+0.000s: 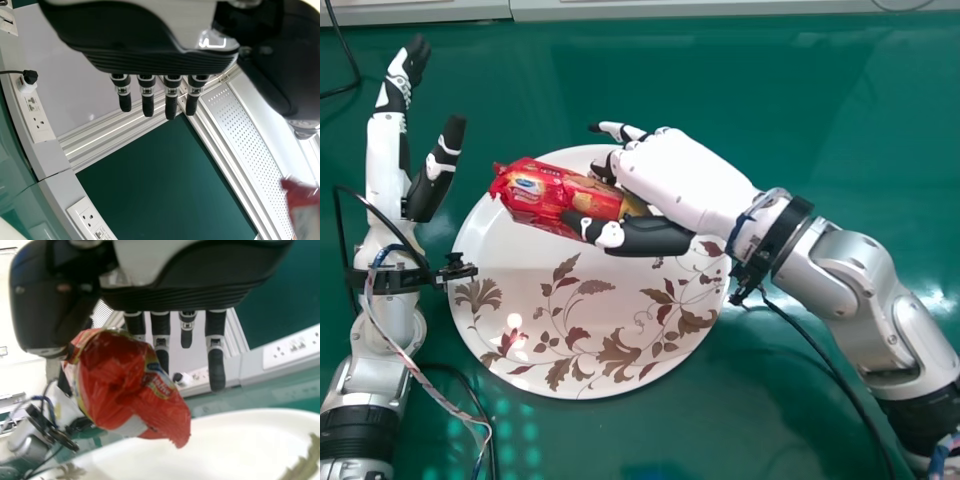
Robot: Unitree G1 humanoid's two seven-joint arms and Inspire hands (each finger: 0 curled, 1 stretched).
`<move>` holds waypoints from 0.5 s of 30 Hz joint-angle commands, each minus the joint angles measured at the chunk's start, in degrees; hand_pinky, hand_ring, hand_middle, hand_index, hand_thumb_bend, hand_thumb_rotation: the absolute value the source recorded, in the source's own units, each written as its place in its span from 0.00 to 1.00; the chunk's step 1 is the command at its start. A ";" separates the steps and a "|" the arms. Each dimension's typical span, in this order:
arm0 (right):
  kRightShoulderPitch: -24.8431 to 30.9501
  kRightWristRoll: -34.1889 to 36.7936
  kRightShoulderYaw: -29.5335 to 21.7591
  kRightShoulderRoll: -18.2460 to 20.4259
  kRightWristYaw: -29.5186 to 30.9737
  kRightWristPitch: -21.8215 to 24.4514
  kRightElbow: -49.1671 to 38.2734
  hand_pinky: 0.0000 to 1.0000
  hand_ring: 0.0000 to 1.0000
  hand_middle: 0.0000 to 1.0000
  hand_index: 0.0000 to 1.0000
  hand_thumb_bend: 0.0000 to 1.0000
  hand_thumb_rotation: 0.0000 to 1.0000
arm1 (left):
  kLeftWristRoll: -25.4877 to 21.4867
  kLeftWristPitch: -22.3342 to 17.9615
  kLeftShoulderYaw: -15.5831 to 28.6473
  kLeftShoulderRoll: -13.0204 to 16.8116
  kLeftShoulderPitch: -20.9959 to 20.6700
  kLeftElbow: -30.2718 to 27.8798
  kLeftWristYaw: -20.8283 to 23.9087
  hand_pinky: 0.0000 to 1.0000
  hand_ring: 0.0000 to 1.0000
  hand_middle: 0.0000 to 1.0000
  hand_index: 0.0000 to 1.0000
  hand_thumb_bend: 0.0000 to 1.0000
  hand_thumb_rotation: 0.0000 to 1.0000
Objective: Pick up biscuit and place it in the plate
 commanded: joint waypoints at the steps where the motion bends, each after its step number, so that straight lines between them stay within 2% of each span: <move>1: 0.68 -0.49 0.20 0.39 -0.46 -0.36 0.73 0.33 0.43 0.47 0.50 0.50 0.00 | -0.43 0.32 -0.83 -2.17 3.35 2.33 0.18 1.00 1.00 0.98 1.00 1.00 0.96; 11: 0.72 -1.56 -0.47 -0.20 -0.68 -0.69 2.07 0.35 0.44 0.46 0.50 0.50 0.00 | -0.20 0.42 -0.77 -2.27 3.58 2.02 0.52 1.00 1.00 0.98 1.00 1.00 0.97; 14: 0.54 0.55 -0.98 -0.57 1.50 0.02 1.33 0.39 0.46 0.49 0.48 0.50 0.00 | -0.52 -0.02 -0.82 -2.23 3.42 2.59 0.36 1.00 1.00 0.98 1.00 1.00 0.97; 15: 0.49 1.03 -1.11 -0.81 2.66 0.64 0.79 0.38 0.46 0.50 0.48 0.50 0.00 | -0.71 -0.10 -0.85 -2.27 3.40 2.66 0.23 1.00 1.00 0.98 1.00 1.00 0.96</move>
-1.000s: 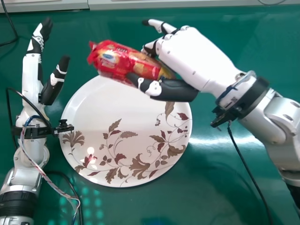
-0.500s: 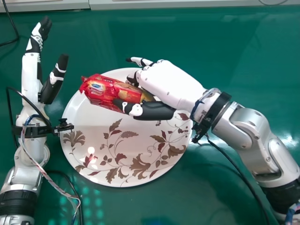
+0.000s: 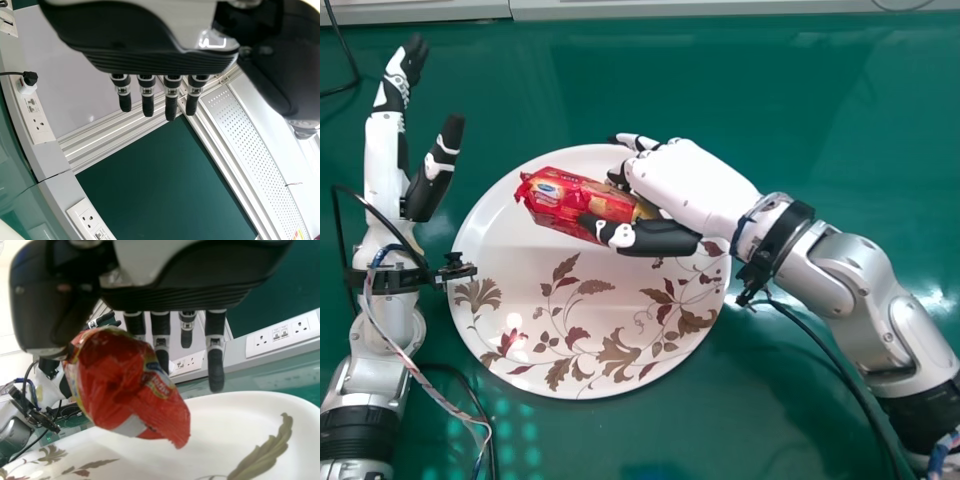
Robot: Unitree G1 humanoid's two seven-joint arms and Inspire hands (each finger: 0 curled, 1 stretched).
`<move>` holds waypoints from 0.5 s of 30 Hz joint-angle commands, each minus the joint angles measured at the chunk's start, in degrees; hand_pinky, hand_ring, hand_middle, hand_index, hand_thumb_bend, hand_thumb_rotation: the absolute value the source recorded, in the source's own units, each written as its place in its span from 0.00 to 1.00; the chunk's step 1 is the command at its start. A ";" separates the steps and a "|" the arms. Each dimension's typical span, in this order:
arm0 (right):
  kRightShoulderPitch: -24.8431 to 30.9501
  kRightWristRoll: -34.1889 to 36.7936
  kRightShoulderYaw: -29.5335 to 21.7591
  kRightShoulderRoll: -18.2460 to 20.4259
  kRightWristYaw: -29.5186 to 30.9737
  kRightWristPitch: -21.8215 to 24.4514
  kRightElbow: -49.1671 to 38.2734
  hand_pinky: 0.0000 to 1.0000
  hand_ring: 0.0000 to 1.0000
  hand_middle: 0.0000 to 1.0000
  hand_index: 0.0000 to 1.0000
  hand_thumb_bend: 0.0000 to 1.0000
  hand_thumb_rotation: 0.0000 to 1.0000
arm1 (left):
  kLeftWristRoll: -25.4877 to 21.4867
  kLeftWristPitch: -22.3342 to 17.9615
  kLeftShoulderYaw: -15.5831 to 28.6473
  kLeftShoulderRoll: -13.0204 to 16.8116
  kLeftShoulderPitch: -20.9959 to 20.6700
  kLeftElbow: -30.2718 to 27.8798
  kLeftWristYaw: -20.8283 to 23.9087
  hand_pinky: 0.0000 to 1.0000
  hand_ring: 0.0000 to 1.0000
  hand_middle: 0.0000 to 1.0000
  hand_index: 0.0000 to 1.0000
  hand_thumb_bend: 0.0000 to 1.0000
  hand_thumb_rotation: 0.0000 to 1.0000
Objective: Pick up biscuit and place it in the plate
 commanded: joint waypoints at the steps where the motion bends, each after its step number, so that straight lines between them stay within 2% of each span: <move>1: -0.03 1.82 -0.68 -0.62 2.23 0.68 -1.66 0.39 0.47 0.53 0.49 0.51 0.08 | -0.72 -0.34 -0.84 -2.29 3.29 3.00 0.14 1.00 1.00 0.98 1.00 1.00 0.96; 2: -0.13 2.18 -0.82 -1.04 2.89 0.41 -1.91 0.43 0.52 0.59 0.58 0.69 0.22 | -0.62 -0.27 -0.85 -2.25 3.31 3.00 0.19 1.00 1.00 0.98 1.00 1.00 0.96; 3: -0.25 2.23 -0.93 -1.54 3.40 -0.01 -2.12 0.49 0.60 0.67 0.68 0.82 0.34 | -0.51 -0.30 -0.86 -2.18 3.32 3.06 0.23 1.00 1.00 0.99 1.00 1.00 0.96; 5: -0.23 2.31 -1.35 -2.10 3.14 -1.13 -2.17 0.59 0.73 0.81 0.84 0.96 0.50 | -0.25 0.05 -0.86 -2.23 3.40 2.69 0.38 1.00 1.00 0.99 1.00 1.00 0.97; 7: -0.10 2.51 -1.85 -2.29 2.15 -2.18 -1.78 0.67 0.82 0.89 0.94 0.99 0.59 | -0.18 0.20 -0.83 -2.36 3.42 2.53 0.52 1.00 1.00 0.98 1.00 1.00 0.96; 9: -0.24 2.05 -2.17 -2.65 1.84 -2.66 -1.57 0.72 0.86 0.93 0.98 1.00 0.64 | -0.41 0.07 -0.85 -2.37 3.36 2.74 0.37 1.00 1.00 0.98 1.00 1.00 0.96; 11: -0.33 1.53 -2.47 -2.92 1.57 -3.00 -1.46 0.73 0.88 0.95 1.00 1.00 0.68 | -0.54 0.04 -0.86 -2.36 3.30 2.84 0.27 1.00 1.00 0.99 1.00 1.00 0.96; 15: -0.01 1.51 -3.18 -3.22 2.11 -2.20 -1.89 0.73 0.88 0.95 0.98 1.00 0.69 | -0.53 -0.13 -0.94 -2.43 3.23 2.86 0.27 1.00 1.00 0.98 1.00 1.00 0.96</move>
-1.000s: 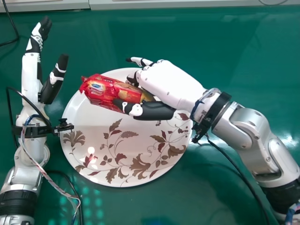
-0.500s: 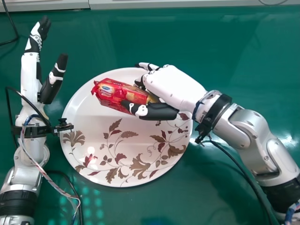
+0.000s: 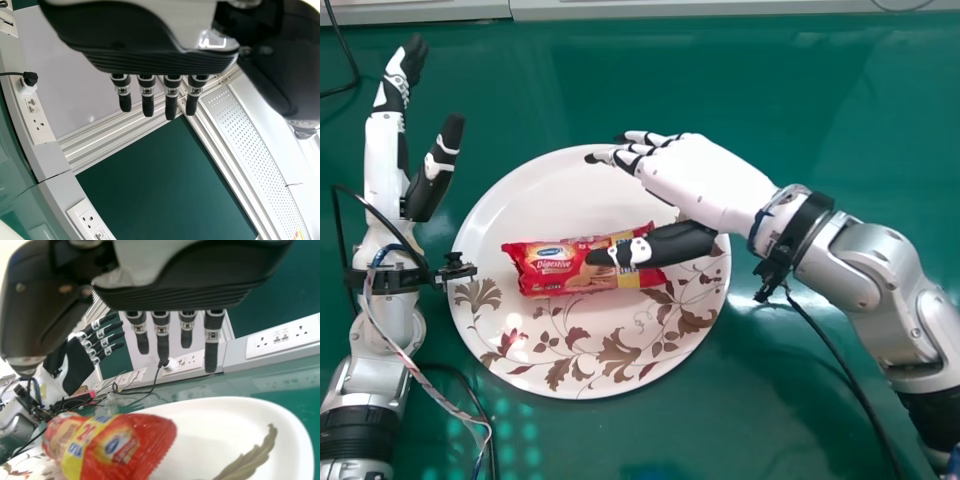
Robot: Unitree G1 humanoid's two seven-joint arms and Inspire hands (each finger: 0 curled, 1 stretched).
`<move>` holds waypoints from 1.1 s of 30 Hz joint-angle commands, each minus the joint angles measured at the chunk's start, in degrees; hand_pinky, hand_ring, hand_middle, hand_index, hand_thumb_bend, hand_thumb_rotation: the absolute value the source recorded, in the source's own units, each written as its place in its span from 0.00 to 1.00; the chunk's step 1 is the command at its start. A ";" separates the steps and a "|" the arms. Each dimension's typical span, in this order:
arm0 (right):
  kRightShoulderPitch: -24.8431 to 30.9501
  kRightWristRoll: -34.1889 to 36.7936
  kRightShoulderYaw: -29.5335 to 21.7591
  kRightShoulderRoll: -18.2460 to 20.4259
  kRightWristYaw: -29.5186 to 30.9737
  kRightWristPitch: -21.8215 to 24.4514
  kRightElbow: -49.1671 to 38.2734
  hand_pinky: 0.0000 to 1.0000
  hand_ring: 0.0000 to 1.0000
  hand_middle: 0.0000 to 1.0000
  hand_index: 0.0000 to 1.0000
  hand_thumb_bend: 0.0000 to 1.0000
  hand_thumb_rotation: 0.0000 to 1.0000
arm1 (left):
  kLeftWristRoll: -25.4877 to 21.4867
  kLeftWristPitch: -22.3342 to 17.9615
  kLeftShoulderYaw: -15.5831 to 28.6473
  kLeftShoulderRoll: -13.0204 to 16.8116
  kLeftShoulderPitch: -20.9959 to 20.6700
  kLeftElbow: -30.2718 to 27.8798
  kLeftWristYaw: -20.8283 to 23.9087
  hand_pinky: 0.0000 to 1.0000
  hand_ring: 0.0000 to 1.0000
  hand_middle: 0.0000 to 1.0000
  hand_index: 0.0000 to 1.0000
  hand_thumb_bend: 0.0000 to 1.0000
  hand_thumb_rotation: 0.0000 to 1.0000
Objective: Pick up biscuit and place it in the plate
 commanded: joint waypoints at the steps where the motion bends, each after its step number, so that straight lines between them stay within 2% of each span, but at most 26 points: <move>1: 0.56 0.28 -0.82 -0.40 0.33 0.67 -1.14 0.74 0.89 0.95 0.98 1.00 0.69 | -0.51 -0.36 -0.97 -2.38 3.18 3.02 0.25 1.00 1.00 0.98 1.00 1.00 0.96; 5: 2.08 0.82 -3.51 -0.54 -1.28 1.93 -2.41 0.73 0.87 0.94 0.97 1.00 0.75 | -0.26 -0.33 -1.05 -2.31 3.39 3.13 0.32 1.00 1.00 0.98 1.00 1.00 0.96; 7: 3.59 0.52 -5.60 0.22 -2.71 3.74 -3.75 0.68 0.84 0.91 0.93 1.00 0.71 | -0.17 -0.02 -1.05 -2.27 3.70 2.91 0.26 1.00 1.00 0.98 1.00 1.00 0.96; 10: 6.43 1.85 -8.99 1.44 -2.35 8.88 -7.46 0.71 0.85 0.92 0.92 1.00 0.63 | 0.73 -0.41 -1.18 -2.14 3.52 3.39 0.85 1.00 1.00 0.97 1.00 1.00 0.97; 14: 10.19 4.49 -13.26 2.98 -5.30 11.33 -10.12 0.66 0.82 0.88 0.89 0.95 0.57 | 0.92 -0.50 -1.50 -2.33 3.50 3.64 0.92 1.00 1.00 0.97 0.99 1.00 0.96; 17: 13.26 8.64 -16.39 4.91 -8.55 10.62 -10.09 0.62 0.78 0.85 0.88 0.92 0.51 | 1.77 0.65 -1.60 -2.64 4.24 3.06 1.52 1.00 1.00 0.97 1.00 1.00 0.96; 21: 17.37 11.59 -19.20 6.54 -12.04 9.97 -10.46 0.63 0.77 0.84 0.86 0.86 0.50 | 2.78 1.72 -1.99 -3.04 5.23 2.53 2.05 1.00 1.00 0.98 1.00 1.00 0.97; 25: 20.72 13.82 -21.04 8.70 -14.73 10.83 -11.05 0.66 0.80 0.86 0.87 0.83 0.51 | 3.67 1.71 -2.58 -3.32 5.77 2.70 2.76 1.00 1.00 0.96 1.00 1.00 0.97; 28: 23.22 14.24 -22.24 10.72 -17.02 11.59 -12.05 0.66 0.79 0.85 0.87 0.81 0.52 | 4.99 2.82 -3.17 -3.72 6.06 2.42 3.62 1.00 0.96 0.93 0.99 1.00 0.97; 31: 24.89 15.08 -23.08 12.75 -20.03 10.28 -11.25 0.63 0.75 0.82 0.85 0.78 0.51 | 4.83 3.20 -3.82 -4.68 6.14 2.41 3.76 1.00 0.90 0.89 0.94 1.00 0.96; 33: 25.79 15.76 -23.47 14.30 -21.89 10.12 -10.74 0.66 0.78 0.84 0.86 0.76 0.51 | 5.10 3.52 -4.27 -4.99 6.24 2.41 3.85 1.00 0.89 0.87 0.92 1.00 0.95</move>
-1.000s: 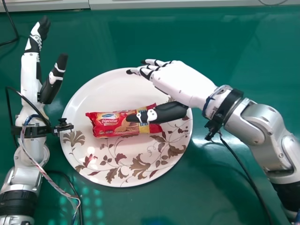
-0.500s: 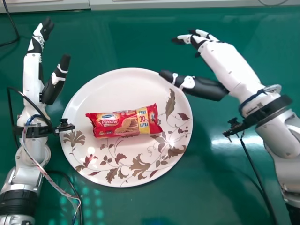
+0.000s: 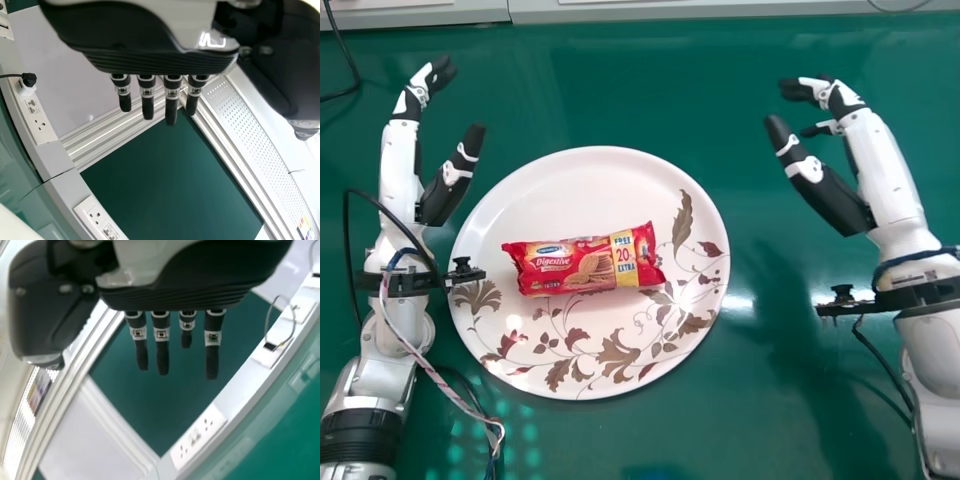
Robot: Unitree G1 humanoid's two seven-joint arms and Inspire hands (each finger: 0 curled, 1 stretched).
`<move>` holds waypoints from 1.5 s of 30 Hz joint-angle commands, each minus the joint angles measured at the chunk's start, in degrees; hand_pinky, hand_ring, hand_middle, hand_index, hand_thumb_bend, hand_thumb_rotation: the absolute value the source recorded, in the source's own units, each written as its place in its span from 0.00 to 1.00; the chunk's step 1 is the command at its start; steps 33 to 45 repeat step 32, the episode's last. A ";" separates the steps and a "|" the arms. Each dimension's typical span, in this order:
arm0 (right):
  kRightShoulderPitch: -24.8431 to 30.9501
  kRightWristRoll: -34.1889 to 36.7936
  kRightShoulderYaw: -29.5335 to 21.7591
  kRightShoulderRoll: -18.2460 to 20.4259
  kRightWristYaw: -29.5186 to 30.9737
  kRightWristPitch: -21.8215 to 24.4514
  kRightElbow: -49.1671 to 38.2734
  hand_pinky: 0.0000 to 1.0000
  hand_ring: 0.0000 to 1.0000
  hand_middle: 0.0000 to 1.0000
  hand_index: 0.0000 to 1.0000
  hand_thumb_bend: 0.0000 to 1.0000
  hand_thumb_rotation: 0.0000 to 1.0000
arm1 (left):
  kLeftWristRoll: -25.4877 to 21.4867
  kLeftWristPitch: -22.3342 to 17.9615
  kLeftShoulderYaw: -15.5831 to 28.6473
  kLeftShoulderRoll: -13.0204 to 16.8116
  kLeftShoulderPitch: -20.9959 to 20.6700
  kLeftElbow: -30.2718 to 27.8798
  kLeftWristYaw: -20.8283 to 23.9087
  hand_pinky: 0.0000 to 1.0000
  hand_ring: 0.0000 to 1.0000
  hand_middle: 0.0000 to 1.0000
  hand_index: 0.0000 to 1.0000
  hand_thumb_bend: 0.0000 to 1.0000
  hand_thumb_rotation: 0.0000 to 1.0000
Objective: Pick up biscuit and place it in the plate
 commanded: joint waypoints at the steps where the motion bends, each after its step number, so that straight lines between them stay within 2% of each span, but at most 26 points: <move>1: 1.59 1.07 -0.74 1.78 -2.32 -1.20 0.58 0.69 0.80 0.85 0.86 0.73 0.52 | 0.18 0.95 -2.80 -4.58 5.11 2.79 0.56 1.00 0.86 0.86 0.91 1.00 0.95; 2: 2.00 1.39 -0.92 2.31 -3.25 -1.74 1.13 0.71 0.81 0.86 0.86 0.70 0.52 | 0.28 1.11 -3.05 -4.67 5.20 2.71 0.60 1.00 0.85 0.85 0.90 1.00 0.95; 3: 2.37 1.61 -1.03 2.66 -4.14 -2.44 1.77 0.73 0.82 0.87 0.87 0.66 0.52 | 0.30 1.09 -3.29 -4.74 5.25 2.74 0.68 0.56 0.76 0.80 0.82 1.00 0.91; 4: 2.79 1.70 -1.04 3.05 -4.94 -2.93 2.25 0.74 0.83 0.87 0.87 0.62 0.55 | 0.44 1.27 -3.50 -4.82 5.38 2.61 0.78 0.23 0.71 0.77 0.79 1.00 0.92; 5: 3.19 1.89 -1.03 3.40 -5.56 -3.33 2.62 0.74 0.83 0.87 0.88 0.58 0.57 | 0.64 1.39 -3.70 -4.96 5.48 2.52 0.92 0.12 0.69 0.75 0.76 1.00 0.92; 7: 3.76 2.51 -0.87 4.16 -6.51 -4.13 3.19 0.74 0.84 0.88 0.88 0.50 0.58 | 0.53 1.67 -4.06 -5.35 5.79 2.17 0.91 0.03 0.66 0.73 0.74 1.00 0.93; 8: 3.95 2.83 -0.81 4.45 -6.86 -4.54 3.39 0.75 0.85 0.88 0.89 0.44 0.57 | 0.03 1.43 -4.23 -5.70 5.90 2.10 0.77 0.01 0.65 0.72 0.73 1.00 0.92; 11: 4.28 3.46 -0.90 4.93 -7.80 -5.27 3.71 0.76 0.85 0.89 0.89 0.34 0.55 | 0.11 1.01 -4.53 -6.23 6.06 2.13 1.40 0.00 0.63 0.71 0.70 1.00 0.91; 16: 4.40 3.05 -2.21 4.80 -8.32 -3.84 1.68 0.72 0.82 0.87 0.87 0.27 0.50 | -0.20 2.02 -4.81 -6.94 6.53 0.80 1.12 0.00 0.60 0.70 0.68 1.00 0.91; 21: 5.88 2.46 -3.38 5.49 -9.40 -3.36 0.69 0.70 0.81 0.84 0.86 0.29 0.51 | 0.02 -0.78 -5.18 -7.82 5.09 6.08 3.03 0.00 0.58 0.68 0.66 1.00 0.89; 24: 6.18 2.81 -4.31 5.60 -10.55 -4.84 1.25 0.68 0.79 0.83 0.84 0.30 0.48 | -0.05 -0.19 -5.50 -7.80 4.46 6.40 2.90 0.00 0.56 0.67 0.65 1.00 0.91; 27: 6.33 3.36 -5.08 5.20 -10.95 -6.26 1.66 0.65 0.78 0.83 0.83 0.30 0.47 | 0.17 -0.97 -5.70 -7.76 3.38 8.34 3.70 0.00 0.58 0.69 0.67 1.00 0.91; 30: 6.52 4.42 -5.81 4.92 -10.80 -7.34 2.17 0.66 0.78 0.83 0.82 0.31 0.47 | 0.27 -0.76 -6.04 -8.43 3.11 8.41 4.82 0.00 0.56 0.67 0.65 1.00 0.92; 32: 6.40 4.95 -6.09 4.81 -10.65 -7.82 2.53 0.66 0.78 0.82 0.82 0.31 0.46 | -0.05 -0.66 -6.29 -8.60 3.25 8.18 4.84 0.00 0.58 0.69 0.68 1.00 0.92; 45: 6.40 4.95 -6.09 4.81 -10.65 -7.82 2.53 0.66 0.78 0.82 0.82 0.31 0.46 | -0.05 -0.66 -6.29 -8.60 3.25 8.18 4.84 0.00 0.58 0.69 0.68 1.00 0.92</move>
